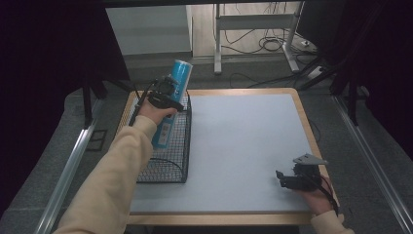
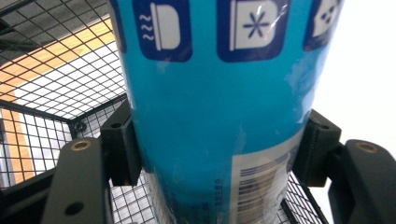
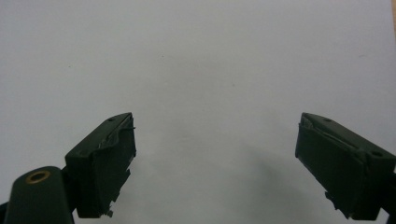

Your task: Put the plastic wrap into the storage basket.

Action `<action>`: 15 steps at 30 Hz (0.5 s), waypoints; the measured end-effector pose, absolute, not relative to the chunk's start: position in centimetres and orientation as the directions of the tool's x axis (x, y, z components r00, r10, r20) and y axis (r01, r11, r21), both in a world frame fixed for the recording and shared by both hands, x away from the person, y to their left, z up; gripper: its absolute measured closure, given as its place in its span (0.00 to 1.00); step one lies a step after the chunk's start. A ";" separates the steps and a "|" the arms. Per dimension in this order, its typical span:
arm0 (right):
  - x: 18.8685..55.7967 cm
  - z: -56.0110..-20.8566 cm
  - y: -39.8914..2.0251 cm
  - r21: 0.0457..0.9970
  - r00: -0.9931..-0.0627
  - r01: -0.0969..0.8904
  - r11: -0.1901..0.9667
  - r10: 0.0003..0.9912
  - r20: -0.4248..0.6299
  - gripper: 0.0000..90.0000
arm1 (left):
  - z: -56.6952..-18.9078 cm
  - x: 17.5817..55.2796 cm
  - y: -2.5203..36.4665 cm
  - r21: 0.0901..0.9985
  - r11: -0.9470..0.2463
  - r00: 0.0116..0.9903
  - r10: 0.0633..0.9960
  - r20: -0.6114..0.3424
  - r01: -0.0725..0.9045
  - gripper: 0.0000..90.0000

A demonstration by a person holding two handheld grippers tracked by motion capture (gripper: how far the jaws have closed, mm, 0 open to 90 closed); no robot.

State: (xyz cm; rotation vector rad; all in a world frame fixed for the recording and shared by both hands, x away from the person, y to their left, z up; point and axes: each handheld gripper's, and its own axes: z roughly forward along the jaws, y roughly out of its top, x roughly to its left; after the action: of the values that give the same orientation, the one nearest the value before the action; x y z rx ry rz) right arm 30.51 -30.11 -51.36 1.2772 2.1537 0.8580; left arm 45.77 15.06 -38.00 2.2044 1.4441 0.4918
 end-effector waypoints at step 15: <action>30.6 -51.4 -30.1 0.723 -0.445 0.584 0.370 0.891 -0.096 0.14 | -39.9 47.1 14.6 0.502 -0.352 0.368 0.927 0.070 0.790 0.35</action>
State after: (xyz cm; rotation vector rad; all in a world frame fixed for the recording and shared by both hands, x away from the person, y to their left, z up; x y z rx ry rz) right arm 30.55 -30.09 -51.43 1.2729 2.1569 0.8531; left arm 47.15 14.58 -39.87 2.2497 1.4967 0.4888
